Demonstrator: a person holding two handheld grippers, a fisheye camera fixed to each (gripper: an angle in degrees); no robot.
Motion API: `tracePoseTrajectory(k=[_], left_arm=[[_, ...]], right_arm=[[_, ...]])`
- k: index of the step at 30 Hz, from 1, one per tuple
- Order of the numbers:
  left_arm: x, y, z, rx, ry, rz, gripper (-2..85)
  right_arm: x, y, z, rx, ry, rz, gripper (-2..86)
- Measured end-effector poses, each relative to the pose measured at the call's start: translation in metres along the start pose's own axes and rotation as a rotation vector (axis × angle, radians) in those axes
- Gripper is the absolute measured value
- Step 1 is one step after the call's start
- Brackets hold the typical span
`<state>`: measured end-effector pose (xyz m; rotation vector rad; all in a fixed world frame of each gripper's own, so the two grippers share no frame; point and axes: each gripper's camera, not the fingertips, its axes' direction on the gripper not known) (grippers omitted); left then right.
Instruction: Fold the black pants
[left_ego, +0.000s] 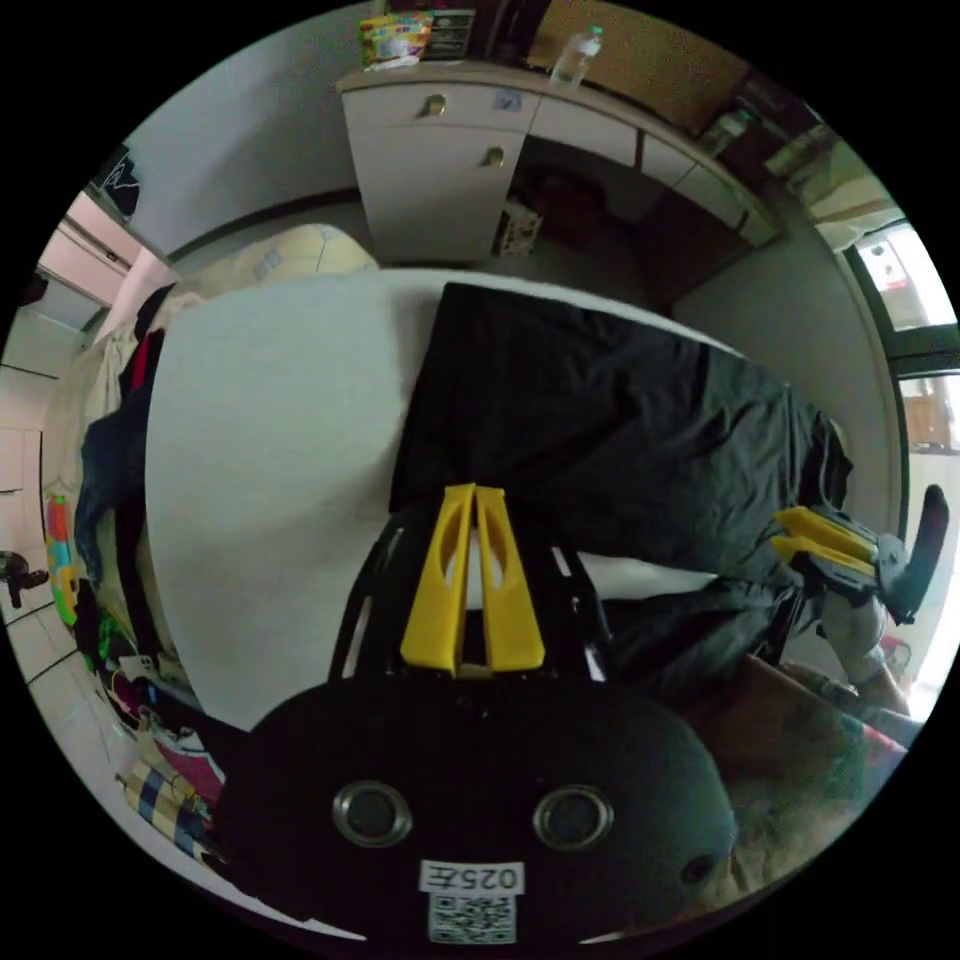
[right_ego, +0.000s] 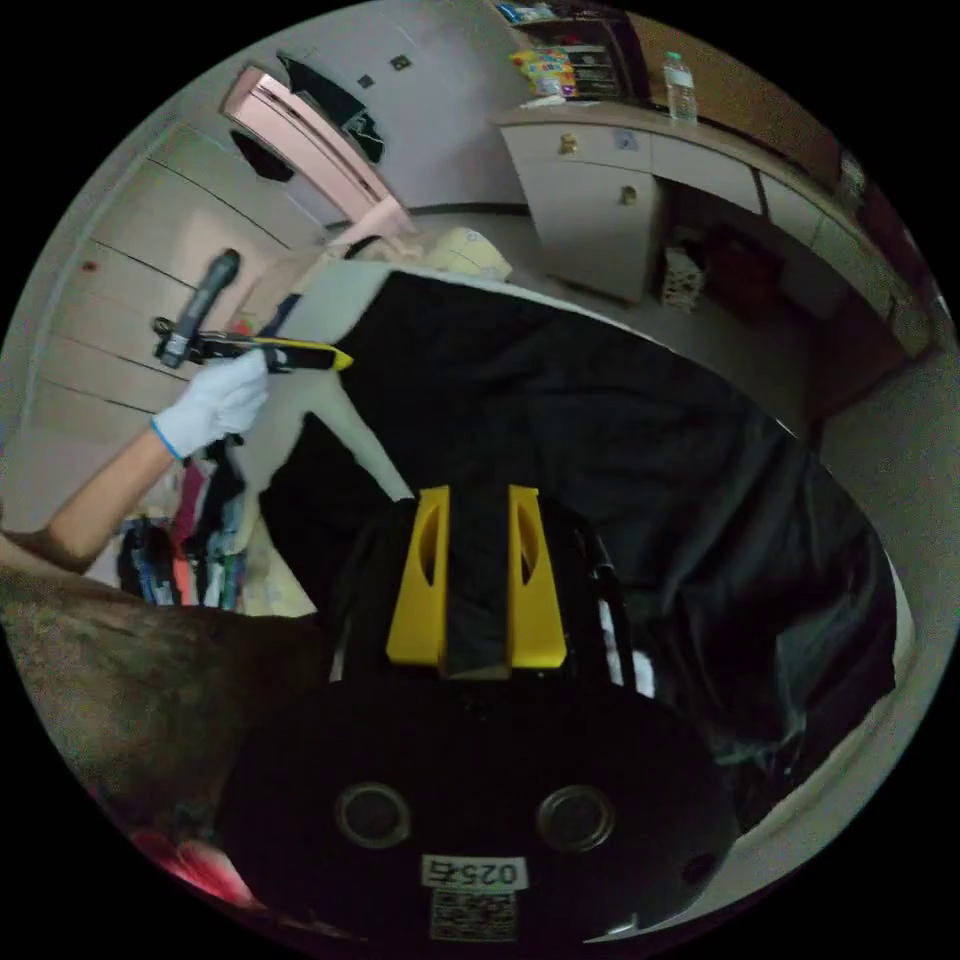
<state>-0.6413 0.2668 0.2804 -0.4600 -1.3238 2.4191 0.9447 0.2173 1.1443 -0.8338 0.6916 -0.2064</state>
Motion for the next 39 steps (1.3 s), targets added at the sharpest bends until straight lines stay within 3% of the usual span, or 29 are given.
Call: tracePoseTrajectory(k=[2, 8, 10, 13, 18, 21, 24, 26, 29, 31, 32, 34, 39], left_arm=[[-0.008, 0.007, 0.0, -0.014, 0.016, -0.028, -0.6], [0.008, 0.016, -0.002, 0.003, -0.318, 0.106, -0.9], [-0.003, 0.014, -0.005, 0.025, -0.319, 0.086, -0.8], [-0.041, 0.006, -0.014, 0.018, -0.164, -0.072, -0.7], [-0.063, 0.046, -0.048, 0.095, -0.096, -0.18, 1.3], [-0.077, 0.107, -0.062, 0.113, 0.023, -0.308, 6.2], [-0.104, 0.19, -0.06, 0.147, 0.171, -0.573, 8.3], [-0.124, 0.261, -0.043, 0.188, 0.323, -0.809, 9.7], [-0.136, 0.329, -0.002, 0.251, 0.55, -0.992, 12.3], [-0.137, 0.354, 0.027, 0.313, 0.75, -1.043, 13.5], [-0.137, 0.368, 0.046, 0.409, 0.942, -1.074, 14.4], [-0.136, 0.385, 0.069, 0.561, 1.127, -1.142, 13.6], [-0.134, 0.391, 0.075, 0.54, 1.011, -1.178, 7.8]], right_arm=[[-0.005, 0.013, 0.016, -0.06, 0.157, 0.092, 1.1], [-0.021, -0.002, 0.021, -0.035, 0.145, 0.112, -0.8], [-0.02, -0.014, 0.019, -0.07, 0.122, 0.096, -0.9], [-0.007, -0.016, 0.003, -0.144, 0.077, 0.081, -0.7], [0.043, 0.066, -0.099, 0.103, -0.011, 0.236, 1.7], [0.094, 0.164, -0.168, 0.23, -0.003, 0.462, 5.2], [0.155, 0.286, -0.215, 0.292, 0.022, 0.815, 6.7], [0.199, 0.393, -0.236, 0.348, -0.045, 1.109, 8.8], [0.234, 0.507, -0.243, 0.478, -0.211, 1.378, 11.2], [0.248, 0.546, -0.246, 0.544, -0.286, 1.387, 12.4], [0.259, 0.56, -0.246, 0.557, -0.339, 1.361, 13.0], [0.273, 0.573, -0.244, 0.562, -0.405, 1.334, 13.5], [0.303, 0.588, -0.24, 0.627, -0.583, 1.374, 13.0]])
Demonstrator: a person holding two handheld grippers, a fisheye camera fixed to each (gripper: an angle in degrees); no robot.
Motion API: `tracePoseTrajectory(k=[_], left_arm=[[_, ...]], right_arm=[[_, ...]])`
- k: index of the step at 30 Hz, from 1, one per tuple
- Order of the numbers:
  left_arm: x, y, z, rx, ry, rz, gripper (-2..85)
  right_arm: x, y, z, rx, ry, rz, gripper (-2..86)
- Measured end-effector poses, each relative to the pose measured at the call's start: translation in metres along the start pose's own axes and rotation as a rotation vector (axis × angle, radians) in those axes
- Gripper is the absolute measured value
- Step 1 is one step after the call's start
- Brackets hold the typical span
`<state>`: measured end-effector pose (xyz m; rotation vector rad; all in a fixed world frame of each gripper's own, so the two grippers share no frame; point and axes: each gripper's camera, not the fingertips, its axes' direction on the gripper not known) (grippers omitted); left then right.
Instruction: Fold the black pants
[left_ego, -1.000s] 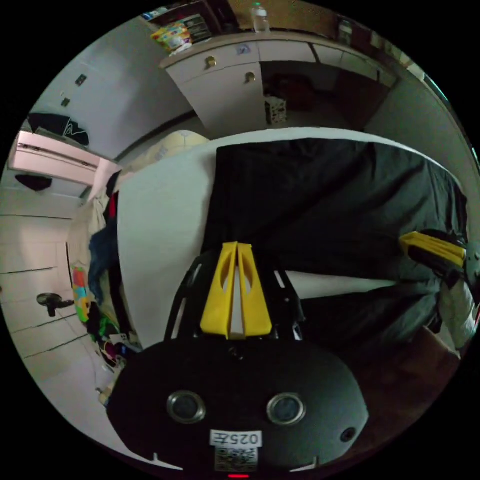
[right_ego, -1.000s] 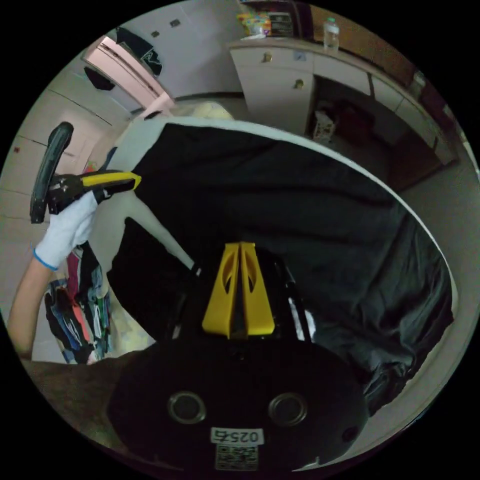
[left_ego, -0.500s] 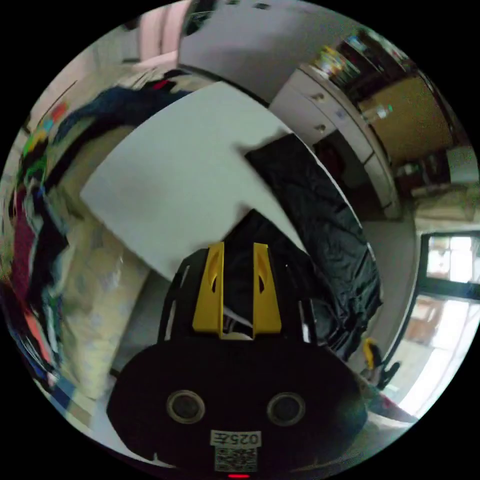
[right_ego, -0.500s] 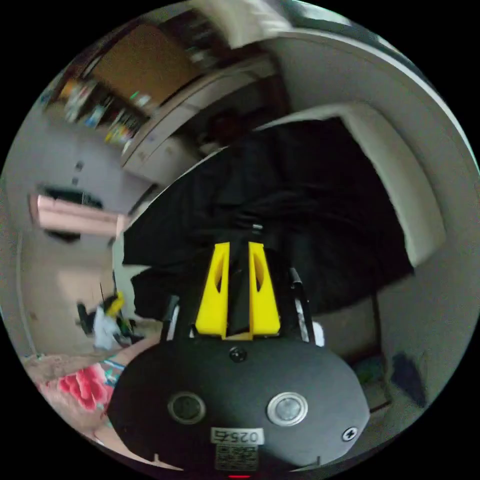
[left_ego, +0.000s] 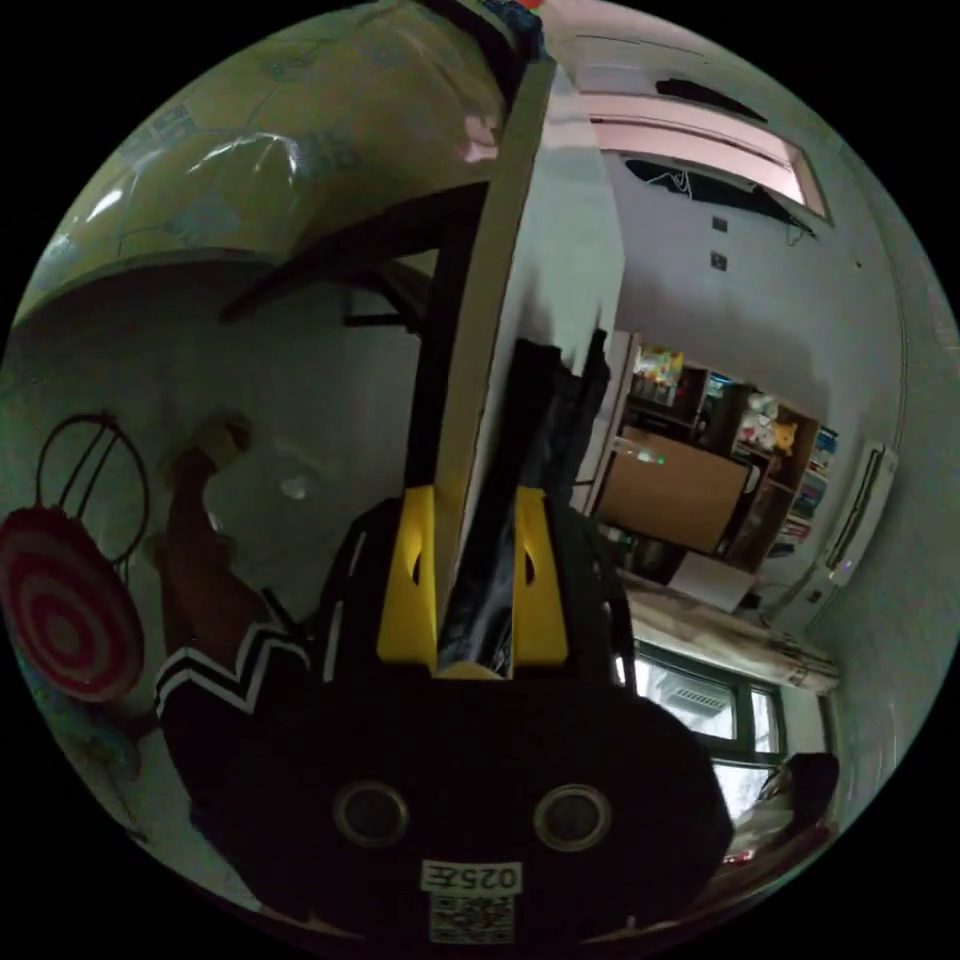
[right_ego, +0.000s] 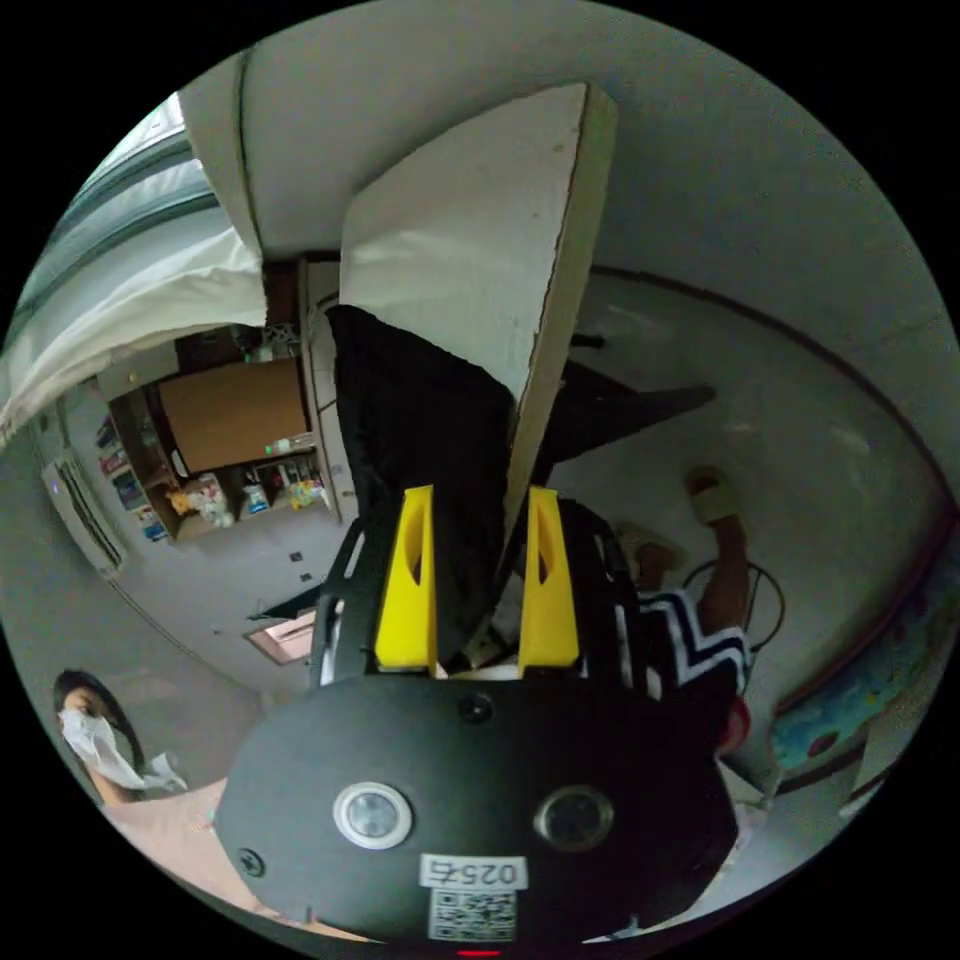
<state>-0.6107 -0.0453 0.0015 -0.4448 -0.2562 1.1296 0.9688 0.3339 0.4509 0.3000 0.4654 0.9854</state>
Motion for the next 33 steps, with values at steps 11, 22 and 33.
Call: tracePoseTrajectory(k=[11, 22, 33], left_arm=[[0.052, 0.016, 0.008, -0.076, -0.397, 0.101, -0.3], [0.123, 0.046, -0.047, -0.002, -0.101, 0.193, -0.9], [0.153, 0.112, -0.078, 0.063, -0.139, 0.414, -0.9]], right_arm=[[-0.05, 0.0, -0.072, 0.022, 0.242, 0.037, 3.4], [-0.121, -0.016, -0.177, -0.141, -0.172, -0.075, 2.6], [-0.111, 0.006, -0.23, -0.198, -0.154, 0.022, 2.5]])
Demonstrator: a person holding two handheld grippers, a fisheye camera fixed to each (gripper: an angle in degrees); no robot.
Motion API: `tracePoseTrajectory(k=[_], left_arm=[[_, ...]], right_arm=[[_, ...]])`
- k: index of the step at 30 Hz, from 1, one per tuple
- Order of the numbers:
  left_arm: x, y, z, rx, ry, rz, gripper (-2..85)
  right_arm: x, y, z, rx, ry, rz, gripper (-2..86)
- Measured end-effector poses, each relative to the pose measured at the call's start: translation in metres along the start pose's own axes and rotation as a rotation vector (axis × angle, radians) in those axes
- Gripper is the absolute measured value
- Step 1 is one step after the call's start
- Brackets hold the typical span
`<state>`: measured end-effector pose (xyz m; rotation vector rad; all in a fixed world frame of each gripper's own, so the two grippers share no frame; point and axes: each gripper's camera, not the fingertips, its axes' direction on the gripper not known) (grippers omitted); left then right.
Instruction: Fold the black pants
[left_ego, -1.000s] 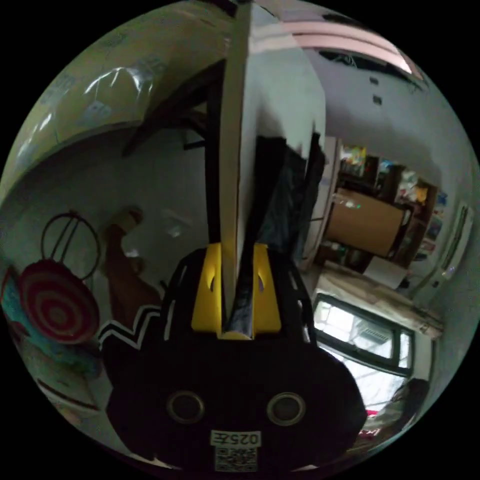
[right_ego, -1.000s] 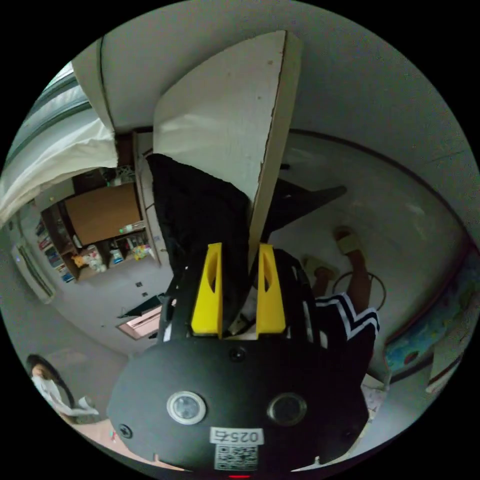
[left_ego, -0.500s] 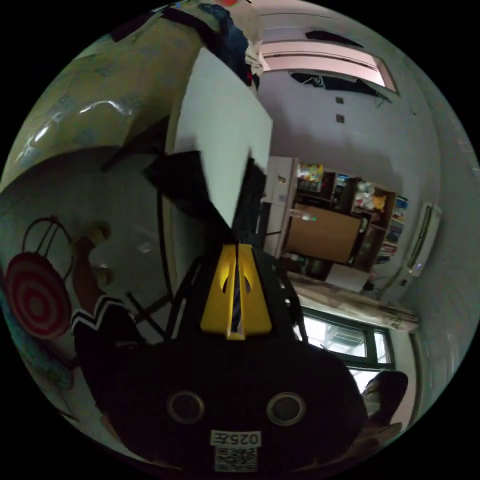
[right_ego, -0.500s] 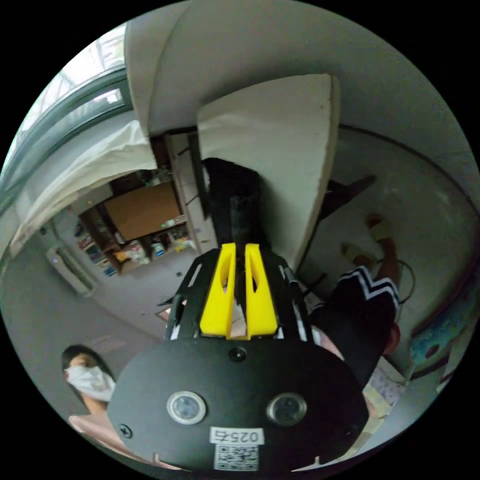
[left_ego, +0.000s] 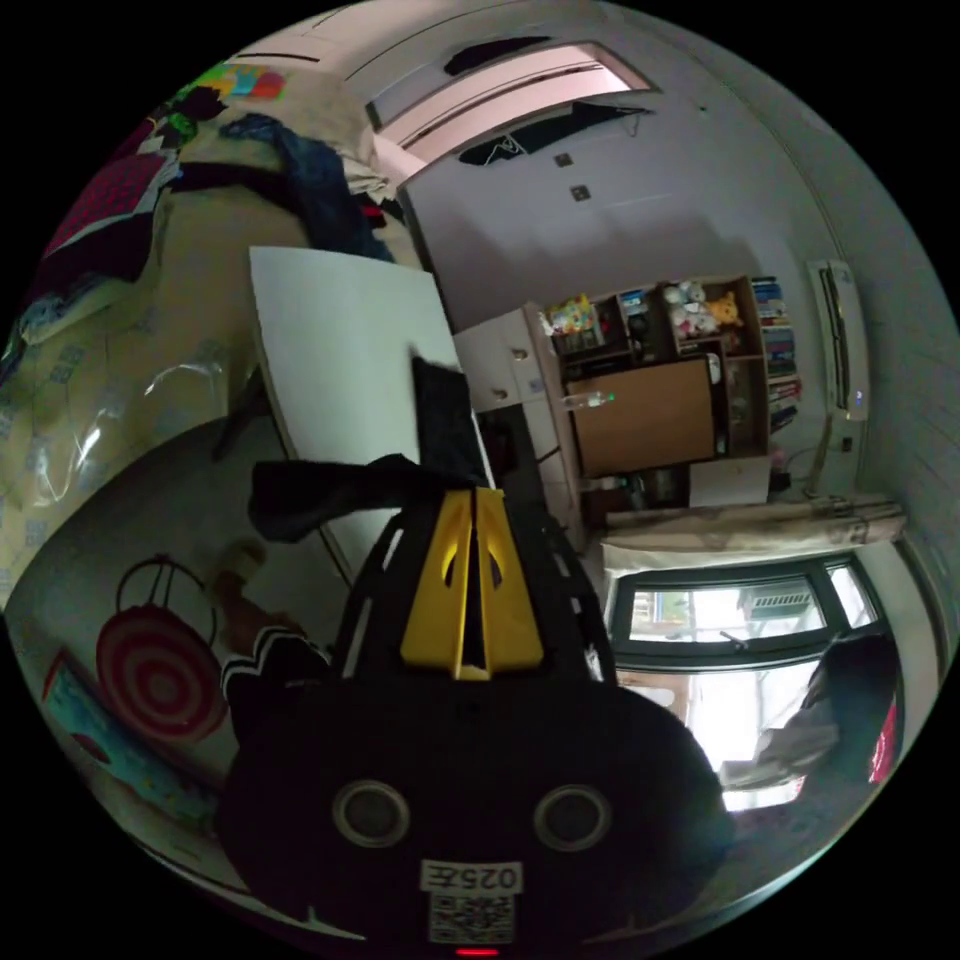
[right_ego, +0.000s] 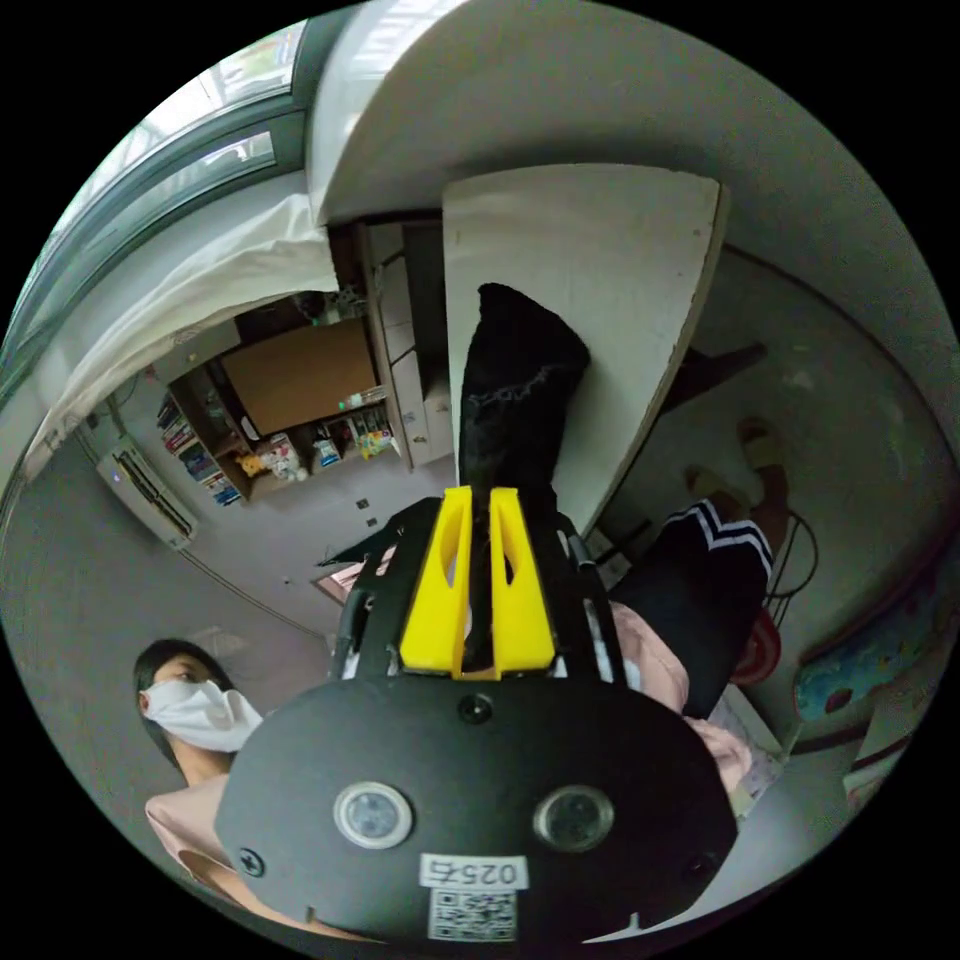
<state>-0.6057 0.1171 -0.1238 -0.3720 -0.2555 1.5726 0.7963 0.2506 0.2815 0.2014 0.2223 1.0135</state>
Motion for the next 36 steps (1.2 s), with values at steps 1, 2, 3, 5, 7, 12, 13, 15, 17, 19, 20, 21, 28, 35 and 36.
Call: tracePoseTrajectory(k=[1, 2, 3, 5, 7, 12, 13, 15, 17, 19, 20, 21, 28, 35, 36], left_arm=[[0.005, -0.001, -0.002, 0.013, 0.026, -0.006, -0.9], [0.013, -0.004, 0.001, 0.019, 0.056, 0.006, -0.9], [0.017, -0.007, 0.004, 0.019, 0.068, 0.022, -0.9], [0.034, -0.021, 0.031, 0.002, 0.063, 0.067, -0.9], [0.043, -0.038, 0.066, -0.037, 0.021, 0.069, -0.9], [0.062, -0.089, 0.209, -0.181, -0.072, 0.115, -1.0], [0.064, -0.101, 0.249, -0.214, -0.097, 0.114, -1.0], [0.063, -0.114, 0.308, -0.281, -0.162, 0.105, -0.9], [0.055, -0.123, 0.373, -0.386, -0.277, 0.066, -0.9], [0.053, -0.125, 0.399, -0.411, -0.334, 0.042, -0.9], [0.053, -0.125, 0.406, -0.402, -0.348, 0.02, -0.9], [0.053, -0.126, 0.407, -0.394, -0.352, 0.007, -0.9], [0.108, -0.115, 0.385, -0.321, -0.333, -0.014, -0.9], [0.129, -0.127, 0.474, -0.452, -0.367, 0.125, 1.2], [0.128, -0.127, 0.48, -0.463, -0.383, 0.132, 1.9]], right_arm=[[-0.005, 0.002, -0.003, 0.005, -0.013, -0.003, 2.5], [-0.012, 0.001, -0.003, -0.002, -0.029, -0.017, 2.6], [-0.016, 0.0, -0.002, -0.004, -0.033, -0.022, 2.7], [-0.029, -0.011, 0.008, -0.013, -0.043, -0.051, 3.0], [-0.036, -0.026, 0.022, -0.001, -0.04, -0.046, 3.4], [-0.033, -0.083, 0.074, 0.058, -0.021, 0.017, 3.9], [-0.028, -0.097, 0.087, 0.08, -0.008, 0.039, 4.0], [-0.017, -0.115, 0.104, 0.111, 0.038, 0.086, 4.2], [0.0, -0.128, 0.119, 0.149, 0.031, 0.169, 4.3], [0.006, -0.127, 0.124, 0.194, -0.011, 0.212, 4.4], [0.007, -0.124, 0.125, 0.219, -0.038, 0.235, 4.4], [0.006, -0.121, 0.125, 0.232, -0.047, 0.239, 4.4], [-0.028, -0.073, 0.12, 0.308, -0.06, 0.21, 4.5], [-0.027, -0.121, 0.167, 0.288, -0.01, 0.093, 6.6], [-0.027, -0.123, 0.172, 0.289, 0.0, 0.078, 7.3]])
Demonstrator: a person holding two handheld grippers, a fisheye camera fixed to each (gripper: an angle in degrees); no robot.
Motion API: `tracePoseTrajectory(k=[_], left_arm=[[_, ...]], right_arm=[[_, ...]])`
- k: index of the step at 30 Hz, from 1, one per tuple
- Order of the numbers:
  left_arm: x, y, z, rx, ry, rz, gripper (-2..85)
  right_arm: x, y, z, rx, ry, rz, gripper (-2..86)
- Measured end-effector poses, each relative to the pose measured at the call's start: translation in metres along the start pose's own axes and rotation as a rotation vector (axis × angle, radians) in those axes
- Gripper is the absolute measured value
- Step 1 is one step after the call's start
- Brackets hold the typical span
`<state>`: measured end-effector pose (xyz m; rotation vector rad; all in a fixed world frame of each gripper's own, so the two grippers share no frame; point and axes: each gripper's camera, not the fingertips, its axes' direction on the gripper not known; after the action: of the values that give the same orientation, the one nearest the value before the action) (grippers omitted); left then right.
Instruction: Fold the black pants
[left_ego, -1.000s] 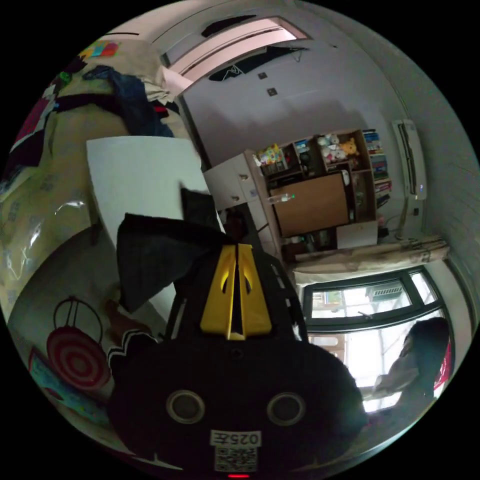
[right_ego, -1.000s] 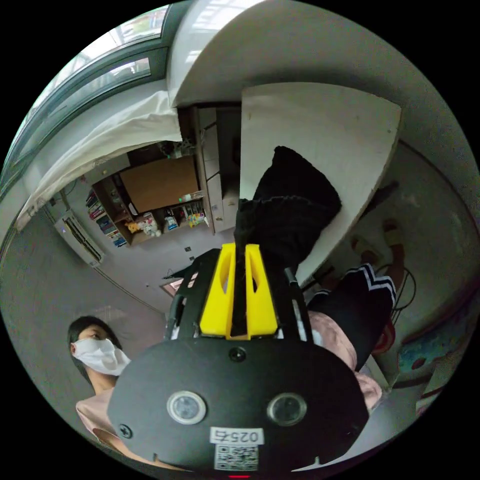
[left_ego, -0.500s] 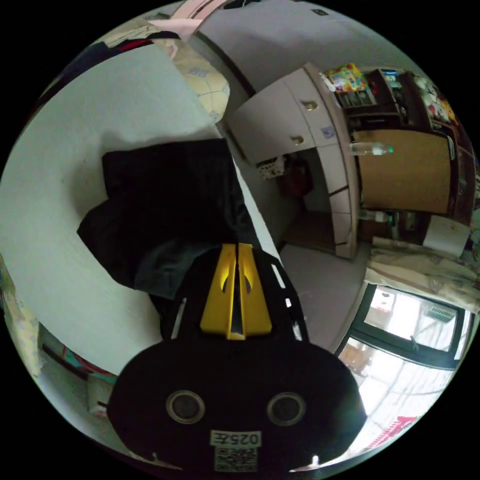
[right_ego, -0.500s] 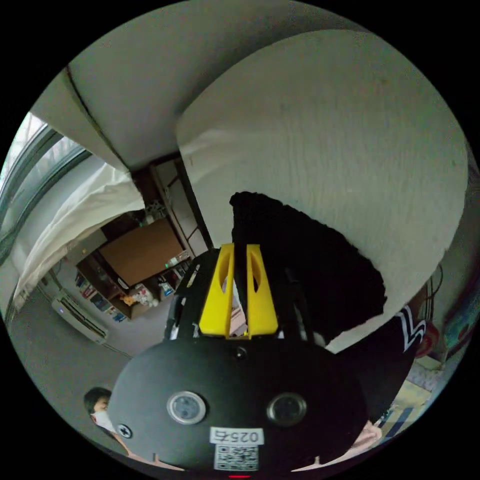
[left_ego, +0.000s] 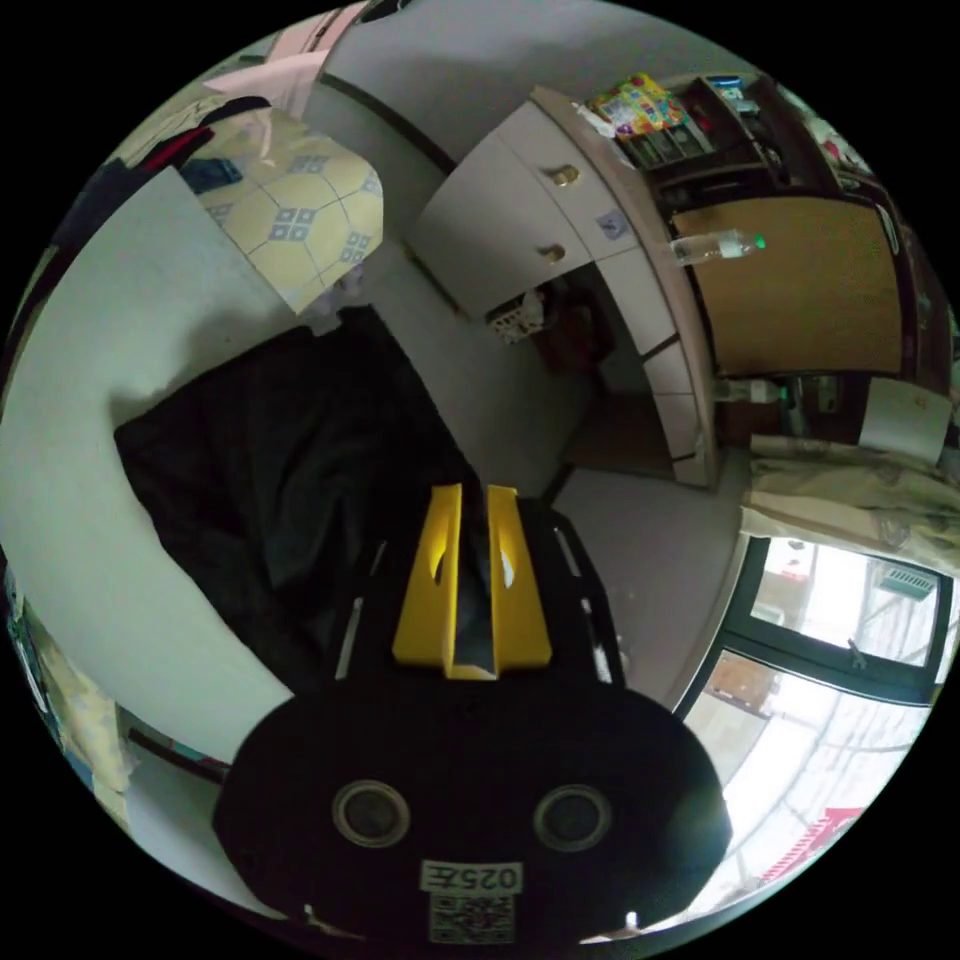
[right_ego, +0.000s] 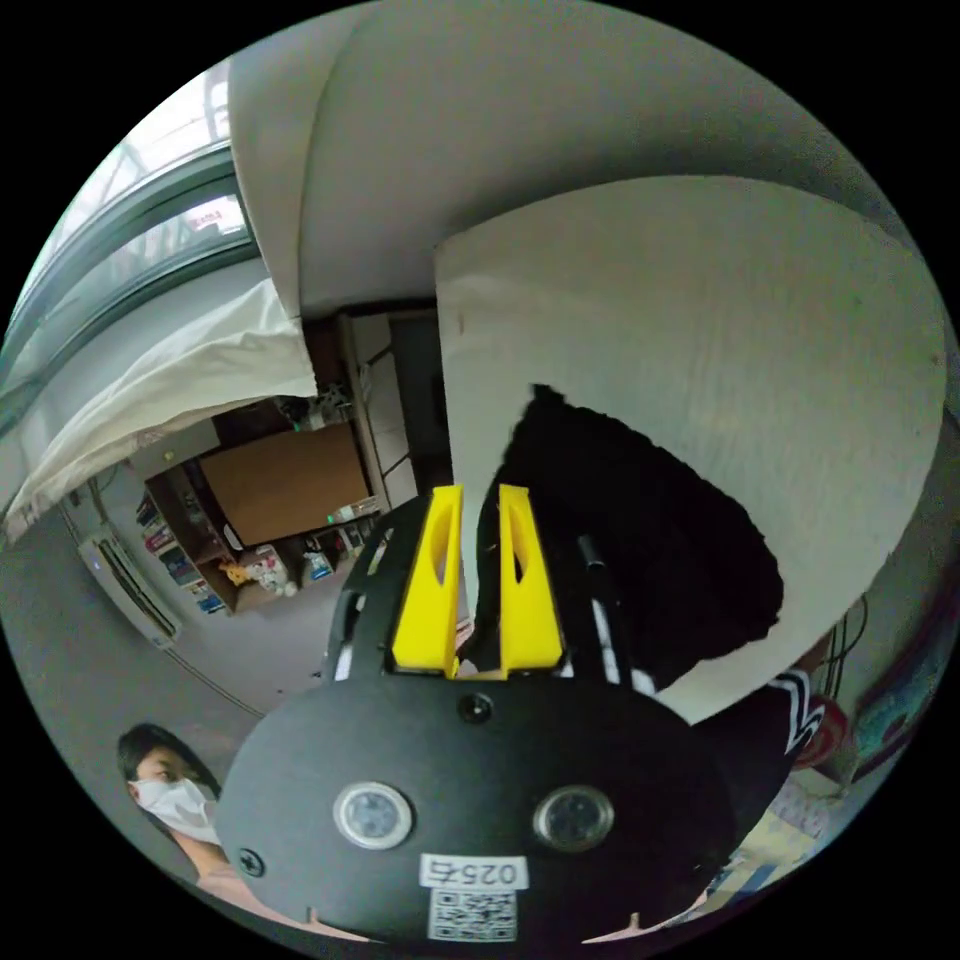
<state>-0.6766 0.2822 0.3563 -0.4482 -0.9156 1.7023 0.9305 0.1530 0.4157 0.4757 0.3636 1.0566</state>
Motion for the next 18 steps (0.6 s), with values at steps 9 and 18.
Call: tracePoseTrajectory(k=[9, 18], left_arm=[[-0.015, 0.081, -0.004, -0.053, -0.091, 0.036, 3.2], [-0.008, 0.16, 0.059, -0.261, -0.26, 0.208, 4.6]], right_arm=[[0.033, 0.063, -0.008, 0.095, 0.233, -0.108, 12.3], [0.106, 0.103, 0.044, 0.118, 0.313, -0.171, 14.0]])
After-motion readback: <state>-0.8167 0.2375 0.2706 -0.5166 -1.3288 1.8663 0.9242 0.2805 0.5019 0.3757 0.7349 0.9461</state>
